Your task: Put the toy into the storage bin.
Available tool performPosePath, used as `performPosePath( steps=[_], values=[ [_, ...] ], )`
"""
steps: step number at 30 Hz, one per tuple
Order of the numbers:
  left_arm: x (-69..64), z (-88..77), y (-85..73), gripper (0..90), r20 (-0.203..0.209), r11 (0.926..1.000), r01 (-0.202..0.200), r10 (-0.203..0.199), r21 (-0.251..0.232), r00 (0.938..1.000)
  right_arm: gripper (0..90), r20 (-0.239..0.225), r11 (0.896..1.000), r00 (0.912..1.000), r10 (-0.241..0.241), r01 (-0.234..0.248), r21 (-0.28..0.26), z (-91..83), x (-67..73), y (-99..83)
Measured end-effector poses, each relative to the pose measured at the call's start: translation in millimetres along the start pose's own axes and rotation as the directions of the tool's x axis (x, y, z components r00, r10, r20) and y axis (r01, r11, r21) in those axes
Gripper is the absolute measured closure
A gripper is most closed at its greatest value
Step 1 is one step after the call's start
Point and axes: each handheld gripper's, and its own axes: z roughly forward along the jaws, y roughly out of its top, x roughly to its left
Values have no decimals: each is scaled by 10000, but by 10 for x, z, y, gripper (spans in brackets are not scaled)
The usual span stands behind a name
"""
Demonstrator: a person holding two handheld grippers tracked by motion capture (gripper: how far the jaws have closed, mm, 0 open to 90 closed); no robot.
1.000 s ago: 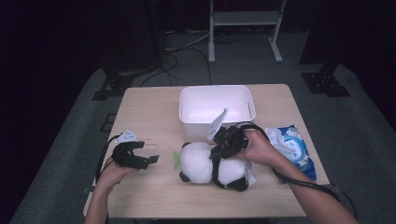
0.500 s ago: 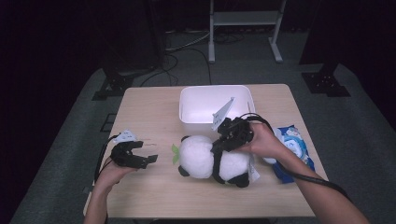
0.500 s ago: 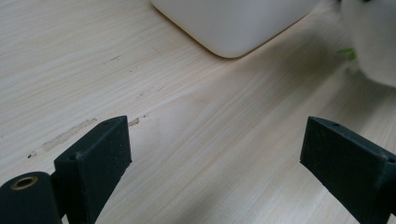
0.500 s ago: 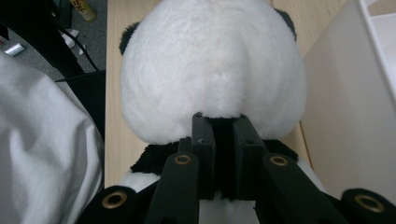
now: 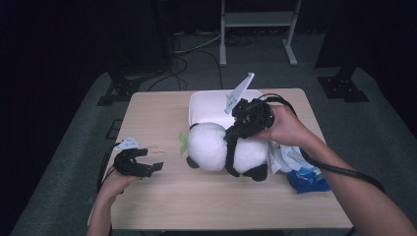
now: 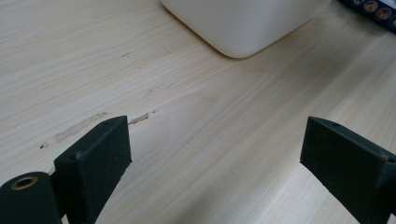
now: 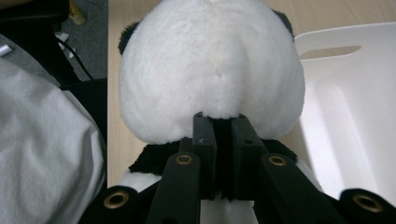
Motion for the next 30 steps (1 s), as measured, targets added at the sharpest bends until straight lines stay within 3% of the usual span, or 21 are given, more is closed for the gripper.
performPosePath(
  steps=[7,14,30],
  values=[
    [48,-22,-13,74,-70,9999,107,-107,-59,9999,827,220,10000,9997,-82,81,48,-242,-180,178],
    [122,-21,-40,74,-142,9994,335,-336,-59,9993,831,311,9997,9995,-64,56,241,-403,-456,336],
    [180,-53,-50,74,-309,9988,495,-497,-60,9983,833,1027,9968,9936,470,-532,593,-396,-1323,391]
  ],
)
